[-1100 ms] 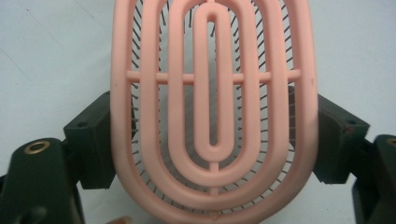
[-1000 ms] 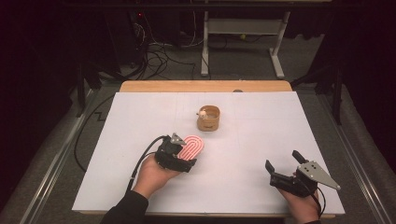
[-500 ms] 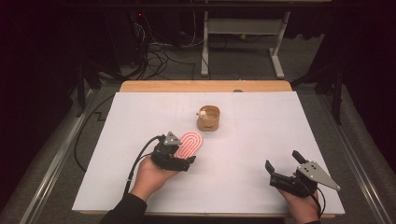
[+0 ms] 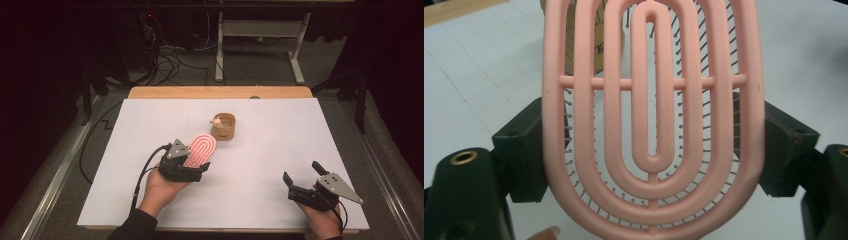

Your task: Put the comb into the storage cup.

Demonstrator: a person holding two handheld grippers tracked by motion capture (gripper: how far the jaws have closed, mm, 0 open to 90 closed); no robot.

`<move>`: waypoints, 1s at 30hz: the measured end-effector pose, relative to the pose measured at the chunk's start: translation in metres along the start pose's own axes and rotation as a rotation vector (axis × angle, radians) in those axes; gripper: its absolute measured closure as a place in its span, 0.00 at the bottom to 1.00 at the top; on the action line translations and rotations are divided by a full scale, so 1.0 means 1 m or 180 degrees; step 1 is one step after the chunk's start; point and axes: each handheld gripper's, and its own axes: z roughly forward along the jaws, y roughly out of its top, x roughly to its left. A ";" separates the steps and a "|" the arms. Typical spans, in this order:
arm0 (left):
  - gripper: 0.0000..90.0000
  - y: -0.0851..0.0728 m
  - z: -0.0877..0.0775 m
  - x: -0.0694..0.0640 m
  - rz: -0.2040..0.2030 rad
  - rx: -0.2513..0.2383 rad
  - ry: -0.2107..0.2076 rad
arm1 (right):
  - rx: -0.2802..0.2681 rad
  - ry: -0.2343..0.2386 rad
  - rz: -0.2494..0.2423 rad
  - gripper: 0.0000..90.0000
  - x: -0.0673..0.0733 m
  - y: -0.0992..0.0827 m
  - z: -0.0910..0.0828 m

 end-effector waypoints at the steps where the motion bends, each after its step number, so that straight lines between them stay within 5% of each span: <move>1: 0.20 0.000 0.000 0.000 0.0000 0.0000 -0.0037 | 0.0003 0.0003 0.0003 0.00 0.000 0.000 0.000; 7: 0.20 -0.002 0.001 -0.004 0.0016 -0.0124 -0.0102 | -0.0018 0.0031 -0.0055 0.00 0.003 0.001 0.000; 12: 0.20 -0.006 0.004 -0.006 -0.0104 -0.0273 -0.0252 | -0.0001 0.0018 -0.0125 0.00 0.005 0.001 0.001; 20: 0.20 -0.006 0.003 -0.009 -0.0132 -0.0519 -0.0278 | 0.0006 0.0016 -0.0100 0.00 0.005 0.001 0.001; 30: 0.20 0.004 0.011 -0.014 0.0050 -0.0624 -0.0415 | 0.0026 -0.0010 -0.0117 0.00 0.004 0.001 0.005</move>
